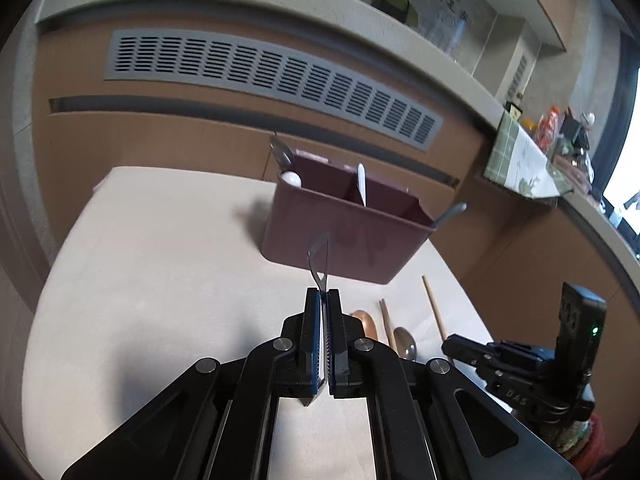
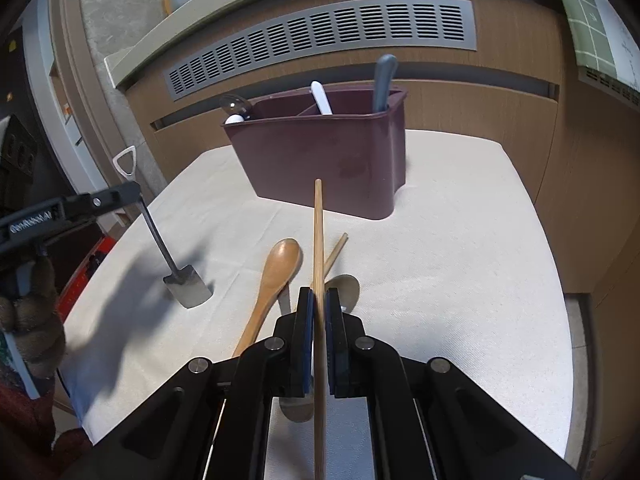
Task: Organize utensils
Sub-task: 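Grasp the metal shovel-shaped spatula with the left gripper while the right holds the chopstick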
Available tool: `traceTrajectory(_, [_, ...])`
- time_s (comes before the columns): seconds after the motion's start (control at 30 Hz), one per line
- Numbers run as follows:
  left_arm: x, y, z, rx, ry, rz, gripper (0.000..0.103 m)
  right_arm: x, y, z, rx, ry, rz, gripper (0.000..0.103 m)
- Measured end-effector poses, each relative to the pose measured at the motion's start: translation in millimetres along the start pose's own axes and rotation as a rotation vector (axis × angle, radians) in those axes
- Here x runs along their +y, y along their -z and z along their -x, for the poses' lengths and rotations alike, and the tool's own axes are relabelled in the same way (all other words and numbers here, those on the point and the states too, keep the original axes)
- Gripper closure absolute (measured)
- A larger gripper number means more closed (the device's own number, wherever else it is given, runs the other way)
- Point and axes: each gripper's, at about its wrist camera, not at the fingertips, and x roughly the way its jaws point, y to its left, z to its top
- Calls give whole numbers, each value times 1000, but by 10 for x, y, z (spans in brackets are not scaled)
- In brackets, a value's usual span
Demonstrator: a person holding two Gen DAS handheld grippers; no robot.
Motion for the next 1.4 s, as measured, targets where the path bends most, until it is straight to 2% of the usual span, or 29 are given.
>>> traceTrajectory(0.27, [-10,-83,161,-38,19,-8,101,-2,48,-28,31,39,25,98])
traceTrajectory(0.4, [-26,-69,67,-16,12,-13,101,-45,102,-58,56,65,31,98])
traceTrajectory(0.5, [26,-28,-23,10,-21,-5,101,-113,135,-116,85,82,16,98])
traceTrajectory(0.6, [132,12,-123,41,-58,23,101,-177,136,-206,111,70,-13,96])
traceTrajectory(0.7, [200,39,-228,77,-73,27,99,-198,86,-326,119,98,0,95])
traceTrajectory(0.83, [218,22,-460,136,-47,-49,99,-204,20,-472,156,171,27,92])
traceTrajectory(1.0, [287,-106,-883,247,0,-135,98,-165,11,-495,159,161,62,83])
traceTrajectory(1.03, [316,-126,-938,260,-6,-139,98,-156,19,-492,157,160,70,83])
traceTrajectory(1.13, [454,-183,-1099,300,-32,-132,98,-169,32,-455,161,132,72,97])
traceTrajectory(1.27, [684,-128,-1156,361,-26,-70,99,-244,29,-370,152,103,29,97])
traceTrajectory(1.33, [760,-61,-1026,374,5,-46,98,-264,32,-290,135,96,20,97])
traceTrajectory(1.4, [806,41,-852,390,3,-40,98,-265,34,-198,114,89,16,97])
